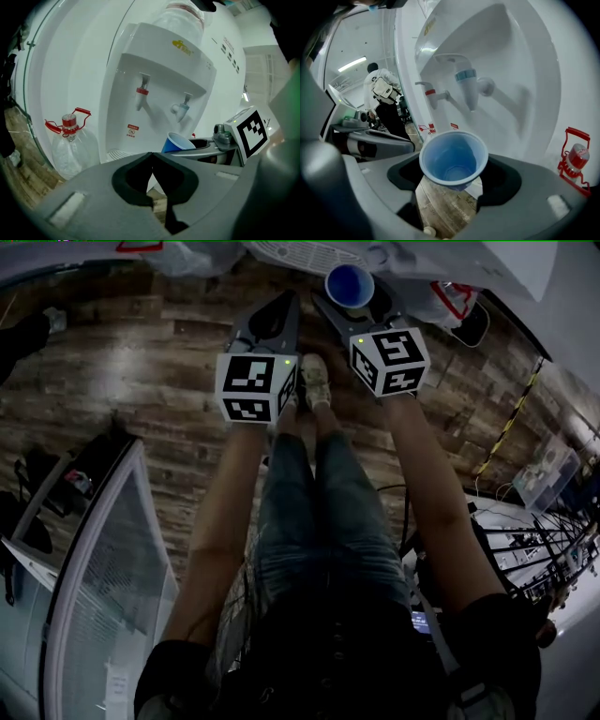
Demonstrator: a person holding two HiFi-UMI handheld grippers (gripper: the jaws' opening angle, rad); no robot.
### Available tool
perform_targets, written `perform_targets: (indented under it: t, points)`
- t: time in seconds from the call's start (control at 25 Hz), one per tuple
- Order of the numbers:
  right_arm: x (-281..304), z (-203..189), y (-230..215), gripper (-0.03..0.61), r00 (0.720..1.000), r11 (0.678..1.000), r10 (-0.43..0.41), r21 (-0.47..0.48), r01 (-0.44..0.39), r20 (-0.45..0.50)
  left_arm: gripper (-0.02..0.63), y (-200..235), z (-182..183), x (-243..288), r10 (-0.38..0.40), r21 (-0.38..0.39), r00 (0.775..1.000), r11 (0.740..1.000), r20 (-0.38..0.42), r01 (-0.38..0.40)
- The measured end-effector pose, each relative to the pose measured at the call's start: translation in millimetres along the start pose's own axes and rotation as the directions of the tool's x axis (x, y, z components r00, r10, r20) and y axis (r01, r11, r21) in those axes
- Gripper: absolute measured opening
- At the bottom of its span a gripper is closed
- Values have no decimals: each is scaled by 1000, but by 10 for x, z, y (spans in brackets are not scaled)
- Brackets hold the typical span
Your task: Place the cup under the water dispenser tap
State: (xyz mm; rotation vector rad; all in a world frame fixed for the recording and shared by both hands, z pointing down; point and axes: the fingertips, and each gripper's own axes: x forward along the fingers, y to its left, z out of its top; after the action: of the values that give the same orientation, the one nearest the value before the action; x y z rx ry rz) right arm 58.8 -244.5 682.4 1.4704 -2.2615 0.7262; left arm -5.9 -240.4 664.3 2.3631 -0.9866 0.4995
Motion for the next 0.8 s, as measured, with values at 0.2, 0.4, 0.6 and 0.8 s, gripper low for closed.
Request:
perform_targets:
  t: [0.2, 0.4, 0.6, 0.8]
  points:
    - [139, -28, -50, 333, 1000, 1000, 1, -22, -1, 13, 0, 83, 6, 119, 2, 14, 1000, 1000, 16, -2]
    - [219, -61, -189, 333, 999, 999, -36, -6, 36, 26, 1, 40, 56, 262, -30, 43, 999, 999, 24, 29]
    - [300, -76, -341, 330, 997, 998, -70, 6, 70, 42, 0, -6, 76, 363, -55, 67, 998, 996, 22, 54]
    - [372, -64, -408, 328, 994, 995, -92, -28, 94, 59, 2, -40, 58, 413, -67, 83, 998, 994, 9, 66]
